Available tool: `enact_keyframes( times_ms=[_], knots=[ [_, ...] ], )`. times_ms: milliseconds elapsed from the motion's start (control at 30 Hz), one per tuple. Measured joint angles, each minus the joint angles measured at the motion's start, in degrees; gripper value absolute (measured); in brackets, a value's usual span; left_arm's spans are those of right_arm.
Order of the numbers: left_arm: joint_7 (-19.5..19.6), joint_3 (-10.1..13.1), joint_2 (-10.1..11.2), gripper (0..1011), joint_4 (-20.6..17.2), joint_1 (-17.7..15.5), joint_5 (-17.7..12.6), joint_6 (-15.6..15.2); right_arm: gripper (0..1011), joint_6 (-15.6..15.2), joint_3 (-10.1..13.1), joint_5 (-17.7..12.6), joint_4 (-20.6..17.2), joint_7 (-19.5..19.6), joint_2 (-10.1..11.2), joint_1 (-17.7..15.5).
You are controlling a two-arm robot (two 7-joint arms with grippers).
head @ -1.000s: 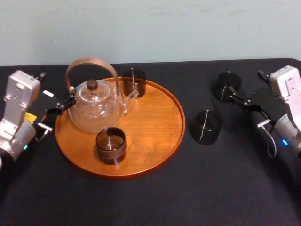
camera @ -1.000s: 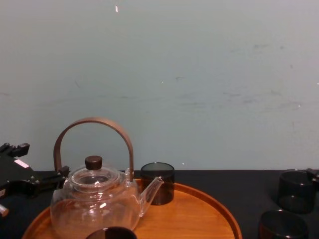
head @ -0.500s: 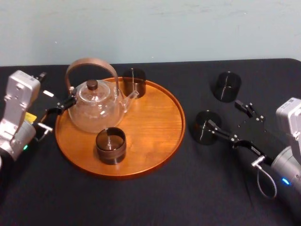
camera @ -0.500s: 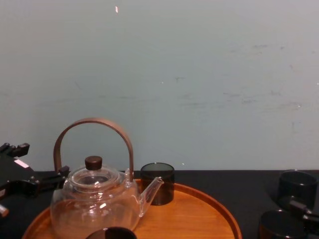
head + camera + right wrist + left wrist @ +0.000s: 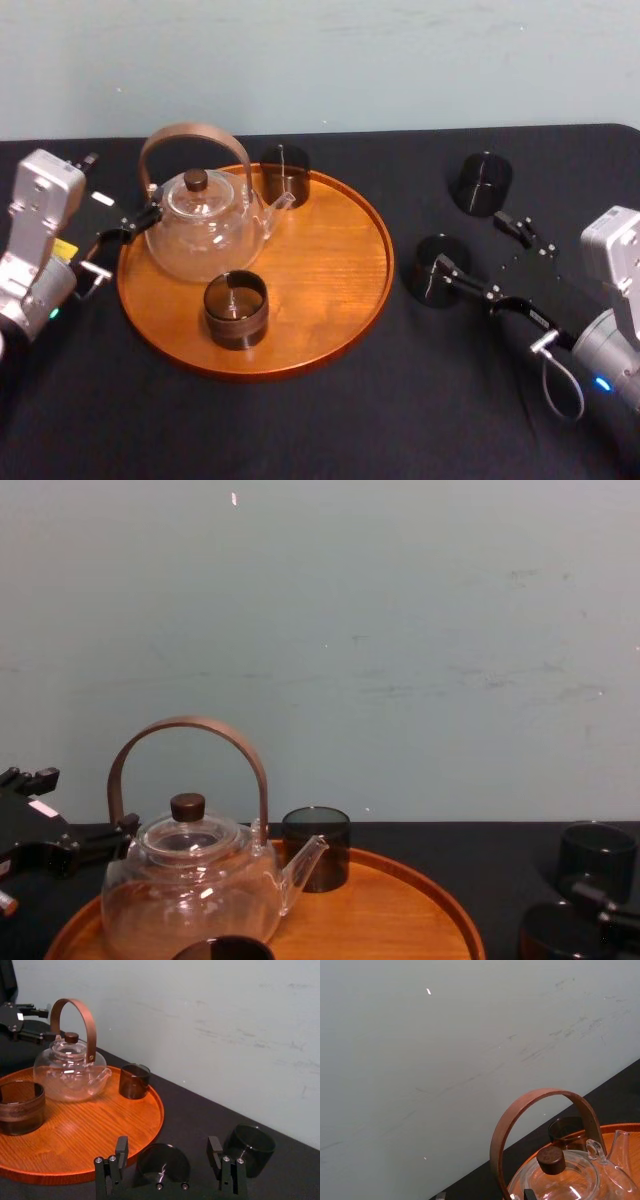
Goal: Pick up the glass from the table and place it on the tray.
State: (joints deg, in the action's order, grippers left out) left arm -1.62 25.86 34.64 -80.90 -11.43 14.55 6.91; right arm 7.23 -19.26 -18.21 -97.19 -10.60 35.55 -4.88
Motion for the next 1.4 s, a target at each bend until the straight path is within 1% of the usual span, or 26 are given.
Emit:
enact_keyframes(
  times_ms=[333, 900, 1267, 1400],
  knots=[
    [0.00, 0.00, 0.00, 1010, 0.00, 0.00, 0.00, 0.00, 1002, -0.88, 0.47, 0.45, 2.08, -1.58, -1.74, 0.20],
    [0.00, 0.00, 0.00, 1010, 0.00, 0.00, 0.00, 0.00, 1002, -0.45, 2.01, -0.33, 6.61, -5.48, -4.73, 0.51],
    [0.00, 0.00, 0.00, 1009, 0.00, 0.00, 0.00, 0.00, 1002, -0.43, 2.67, -0.66, 10.88, -8.21, -7.06, 2.19],
    [0.00, 0.00, 0.00, 1010, 0.00, 0.00, 0.00, 0.00, 1002, -0.61, 2.75, -0.26, 12.91, -9.00, -8.14, 3.47]
  ],
)
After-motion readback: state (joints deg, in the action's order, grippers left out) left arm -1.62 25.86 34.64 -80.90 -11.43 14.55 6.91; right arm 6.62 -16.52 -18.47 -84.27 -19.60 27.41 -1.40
